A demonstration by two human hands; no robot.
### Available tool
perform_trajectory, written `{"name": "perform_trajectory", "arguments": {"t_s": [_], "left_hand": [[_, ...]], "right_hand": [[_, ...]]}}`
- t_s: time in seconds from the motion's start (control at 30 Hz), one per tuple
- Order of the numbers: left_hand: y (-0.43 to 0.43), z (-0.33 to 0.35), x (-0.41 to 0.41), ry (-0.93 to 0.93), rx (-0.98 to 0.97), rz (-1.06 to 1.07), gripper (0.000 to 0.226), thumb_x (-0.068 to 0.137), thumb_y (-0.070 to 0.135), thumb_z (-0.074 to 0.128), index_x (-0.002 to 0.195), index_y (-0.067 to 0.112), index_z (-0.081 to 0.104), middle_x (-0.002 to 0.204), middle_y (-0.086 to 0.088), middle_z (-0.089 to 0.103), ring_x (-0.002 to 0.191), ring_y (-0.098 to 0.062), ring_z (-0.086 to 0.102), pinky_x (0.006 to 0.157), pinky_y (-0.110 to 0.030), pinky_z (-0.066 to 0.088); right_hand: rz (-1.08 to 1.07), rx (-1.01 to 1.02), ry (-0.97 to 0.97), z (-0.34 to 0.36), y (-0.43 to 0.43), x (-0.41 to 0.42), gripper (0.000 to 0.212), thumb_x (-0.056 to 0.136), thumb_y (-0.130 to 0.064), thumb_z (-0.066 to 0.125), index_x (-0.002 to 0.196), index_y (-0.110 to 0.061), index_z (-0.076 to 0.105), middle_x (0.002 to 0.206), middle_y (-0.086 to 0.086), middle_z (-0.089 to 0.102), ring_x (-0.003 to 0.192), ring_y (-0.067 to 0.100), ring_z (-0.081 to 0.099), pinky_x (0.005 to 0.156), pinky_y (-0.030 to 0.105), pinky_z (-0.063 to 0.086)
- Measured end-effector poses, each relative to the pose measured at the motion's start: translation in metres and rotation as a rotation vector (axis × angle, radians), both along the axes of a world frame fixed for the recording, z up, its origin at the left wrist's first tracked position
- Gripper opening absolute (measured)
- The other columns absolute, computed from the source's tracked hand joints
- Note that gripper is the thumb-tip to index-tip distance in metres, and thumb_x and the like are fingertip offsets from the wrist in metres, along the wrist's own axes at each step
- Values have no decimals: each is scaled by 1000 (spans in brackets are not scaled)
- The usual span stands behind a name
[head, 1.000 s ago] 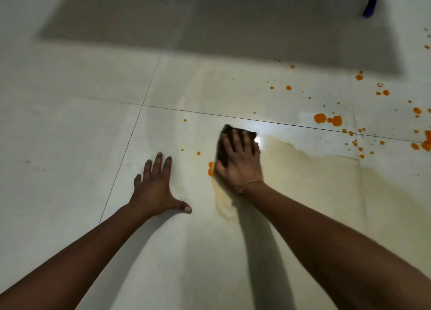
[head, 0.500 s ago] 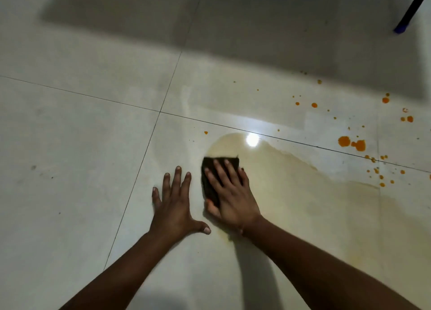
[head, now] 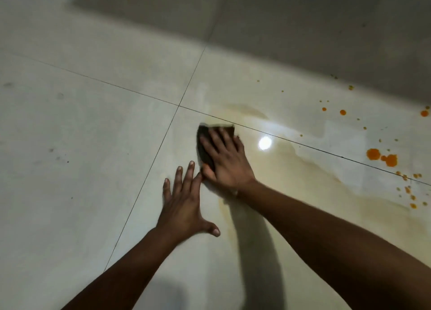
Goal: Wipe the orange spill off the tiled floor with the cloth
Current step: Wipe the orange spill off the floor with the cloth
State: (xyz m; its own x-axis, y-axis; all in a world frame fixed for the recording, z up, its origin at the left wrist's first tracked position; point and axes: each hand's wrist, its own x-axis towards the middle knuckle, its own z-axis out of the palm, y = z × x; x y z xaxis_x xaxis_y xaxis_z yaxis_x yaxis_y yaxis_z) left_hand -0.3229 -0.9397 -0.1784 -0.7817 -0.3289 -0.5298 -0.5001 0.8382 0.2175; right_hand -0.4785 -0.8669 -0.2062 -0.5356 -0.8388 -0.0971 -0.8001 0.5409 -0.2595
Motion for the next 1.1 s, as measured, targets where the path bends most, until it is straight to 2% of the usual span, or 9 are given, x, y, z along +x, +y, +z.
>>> {"name": "perform_trajectory", "arguments": {"t_s": [0.13, 0.3, 0.4, 0.5, 0.67, 0.73, 0.83, 1.0, 1.1], "left_hand": [[1, 4, 1, -10, -24, 60, 158, 40, 87, 66, 148, 16, -25, 150, -4, -42, 140, -21, -35, 117, -50, -8], [3, -2, 4, -6, -32, 54, 160, 38, 88, 64, 146, 16, -29, 147, -2, -45, 140, -20, -35, 116, -49, -10], [2, 3, 2, -26, -30, 44, 160, 38, 87, 66, 147, 14, -26, 146, -3, -45, 141, -23, -33, 117, -51, -8], [4, 9, -3, -88, -33, 27, 160, 39, 86, 67, 148, 11, -24, 150, -7, -41, 142, -26, -32, 117, -54, -7], [7, 18, -24, -180, -45, 4, 151, 47, 80, 72, 151, 7, -9, 158, -16, -22, 146, -33, -16, 119, -51, 7], [3, 27, -37, -135, -74, -10, 138, 51, 74, 76, 150, 9, 5, 160, -16, -9, 148, -32, -5, 118, -50, 12], [11, 37, -61, -98, -118, -256, 135, 56, 70, 76, 152, 14, 0, 159, -11, -20, 147, -33, -11, 117, -51, 6], [75, 30, -143, -57, -129, -577, 145, 51, 70, 78, 151, 20, -13, 158, -8, -27, 147, -35, -14, 117, -58, 7], [131, 23, -194, -100, -13, -421, 153, 44, 66, 84, 151, 20, -15, 157, -8, -29, 145, -39, -17, 113, -61, 8]], "right_hand": [[156, -21, 25, -3, 84, -8, 72, 85, -54, 37, 150, -24, 33, 159, 7, 27, 147, 28, 18, 114, 51, 20], [-191, -13, 2, -3, 1, -31, 75, 82, -55, 29, 149, -23, 34, 158, 9, 28, 146, 31, 18, 114, 53, 16], [123, 16, -25, -1, 51, 33, 74, 84, -53, 40, 152, -26, 27, 161, 5, 22, 149, 27, 11, 117, 51, 12], [241, -5, 24, -5, 115, 12, 74, 82, -54, 43, 150, -27, 32, 159, 6, 27, 148, 27, 17, 114, 49, 19], [-302, 6, -11, 0, 79, -37, 76, 80, -54, 34, 148, -21, 38, 156, 11, 31, 145, 33, 22, 112, 56, 22], [-29, -4, -9, -3, 95, 3, 76, 80, -54, 41, 148, -21, 36, 157, 10, 29, 146, 33, 20, 113, 57, 21], [324, 19, 19, -3, 177, -14, 78, 81, -55, 48, 151, -27, 28, 160, 6, 24, 147, 29, 17, 113, 47, 16], [-334, 131, 81, -3, 246, -133, 78, 83, -59, 32, 153, -25, 25, 160, 7, 21, 147, 29, 15, 112, 55, 24], [-301, 111, 55, -4, 268, -93, 78, 85, -58, 35, 154, -25, 21, 162, 6, 15, 149, 28, 8, 116, 49, 13]]}}
